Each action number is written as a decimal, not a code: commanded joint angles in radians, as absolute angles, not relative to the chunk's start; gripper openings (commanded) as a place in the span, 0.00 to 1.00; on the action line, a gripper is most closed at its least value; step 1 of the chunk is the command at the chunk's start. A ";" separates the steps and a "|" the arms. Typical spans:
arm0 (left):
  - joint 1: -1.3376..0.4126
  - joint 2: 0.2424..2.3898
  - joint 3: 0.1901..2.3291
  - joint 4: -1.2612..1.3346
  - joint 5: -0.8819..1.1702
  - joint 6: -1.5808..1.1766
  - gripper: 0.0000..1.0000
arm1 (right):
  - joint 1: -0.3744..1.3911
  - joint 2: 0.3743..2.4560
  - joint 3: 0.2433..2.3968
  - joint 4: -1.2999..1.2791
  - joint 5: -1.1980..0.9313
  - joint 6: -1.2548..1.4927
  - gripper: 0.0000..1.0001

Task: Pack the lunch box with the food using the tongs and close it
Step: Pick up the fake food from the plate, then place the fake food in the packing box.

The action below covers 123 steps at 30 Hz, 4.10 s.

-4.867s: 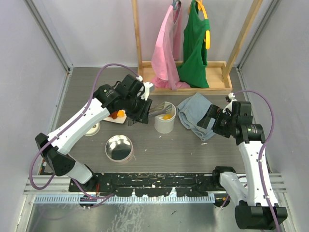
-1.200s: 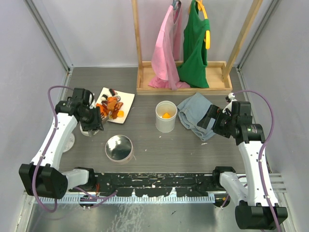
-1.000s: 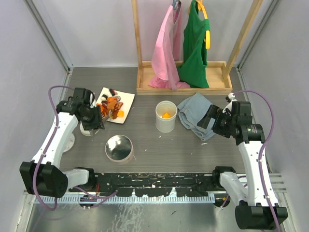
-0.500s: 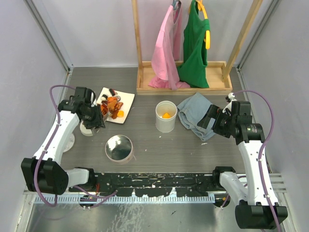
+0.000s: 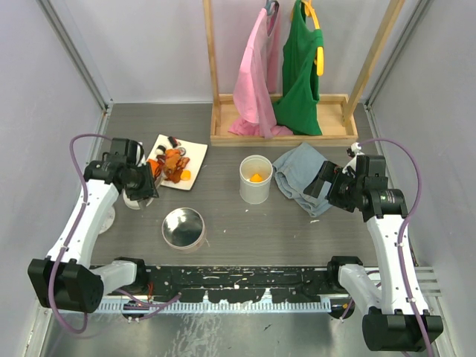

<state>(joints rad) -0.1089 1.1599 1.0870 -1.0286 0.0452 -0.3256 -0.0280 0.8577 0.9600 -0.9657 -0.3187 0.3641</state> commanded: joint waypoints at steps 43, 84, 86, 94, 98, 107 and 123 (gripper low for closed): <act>-0.274 1.119 1.345 -1.018 0.540 -0.258 0.13 | -0.023 0.819 0.952 -0.930 -0.297 0.354 0.99; -0.656 1.371 1.499 -0.939 0.349 -0.295 0.21 | -0.023 0.842 0.955 -0.920 -0.291 0.353 0.99; -0.664 1.377 1.503 -0.939 0.351 -0.295 0.21 | -0.022 0.840 0.951 -0.918 -0.291 0.354 0.99; -0.670 1.387 1.502 -0.919 0.343 -0.303 0.24 | -0.023 0.838 0.947 -0.915 -0.291 0.354 0.99; -0.672 1.394 1.502 -0.910 0.348 -0.310 0.27 | -0.024 0.833 0.944 -0.917 -0.291 0.355 0.99; -0.673 1.408 1.494 -0.892 0.369 -0.322 0.29 | -0.023 0.829 0.941 -0.917 -0.290 0.357 0.99; -0.673 1.394 1.492 -0.869 0.367 -0.328 0.36 | -0.023 0.825 0.939 -0.917 -0.288 0.357 0.99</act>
